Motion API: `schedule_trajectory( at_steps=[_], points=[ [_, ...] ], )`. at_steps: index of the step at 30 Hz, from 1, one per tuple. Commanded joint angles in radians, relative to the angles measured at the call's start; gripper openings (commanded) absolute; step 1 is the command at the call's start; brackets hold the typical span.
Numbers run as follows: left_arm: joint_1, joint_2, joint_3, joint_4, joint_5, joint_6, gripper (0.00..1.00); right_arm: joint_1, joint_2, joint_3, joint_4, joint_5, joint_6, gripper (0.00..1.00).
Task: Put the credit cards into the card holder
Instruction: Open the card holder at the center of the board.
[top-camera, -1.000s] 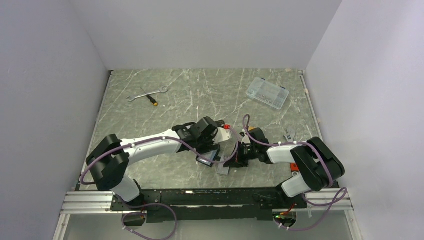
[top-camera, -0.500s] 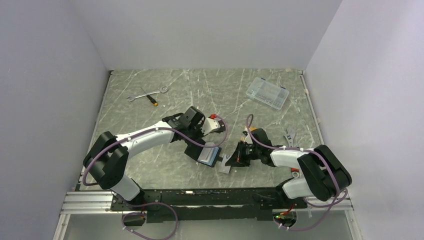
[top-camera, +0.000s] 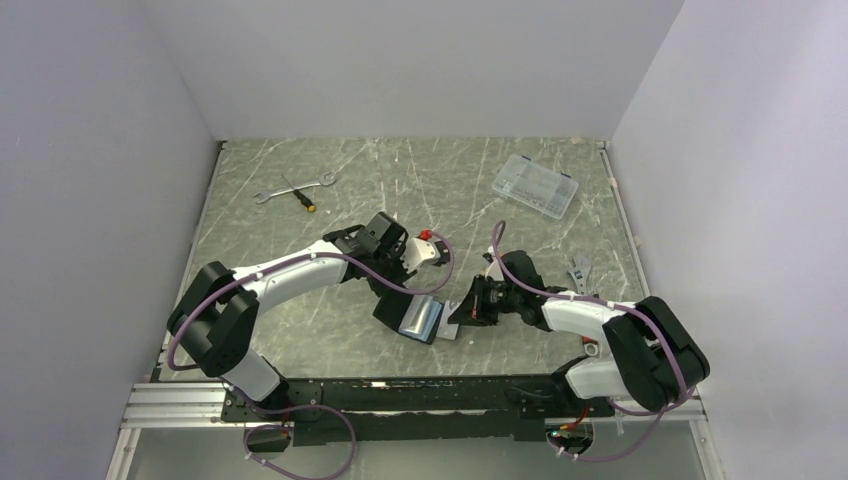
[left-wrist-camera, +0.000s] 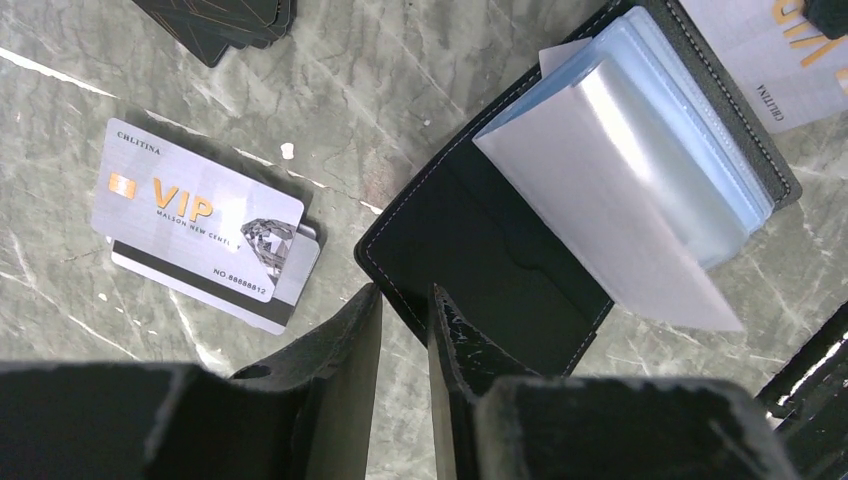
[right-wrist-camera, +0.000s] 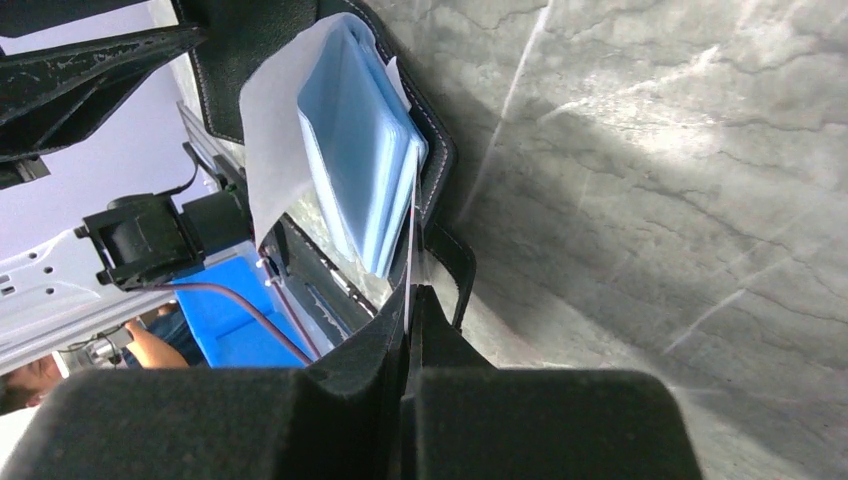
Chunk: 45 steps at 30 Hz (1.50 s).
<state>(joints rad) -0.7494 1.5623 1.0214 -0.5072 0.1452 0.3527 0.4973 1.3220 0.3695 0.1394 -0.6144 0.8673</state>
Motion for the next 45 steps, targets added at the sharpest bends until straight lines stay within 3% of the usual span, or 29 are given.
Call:
schedule_trajectory(
  at_steps=[1,18,45],
  points=[
    [-0.001,-0.002,0.027,-0.014,0.055,-0.016,0.28,0.023,-0.012,0.044,0.045,-0.011,0.001,0.0],
    [-0.002,-0.018,0.04,-0.03,0.068,-0.026,0.15,0.05,-0.066,0.081,-0.023,-0.086,-0.006,0.0],
    [-0.001,-0.05,0.029,-0.048,0.094,-0.04,0.09,0.08,0.0,0.007,0.029,-0.029,0.066,0.0]
  ],
)
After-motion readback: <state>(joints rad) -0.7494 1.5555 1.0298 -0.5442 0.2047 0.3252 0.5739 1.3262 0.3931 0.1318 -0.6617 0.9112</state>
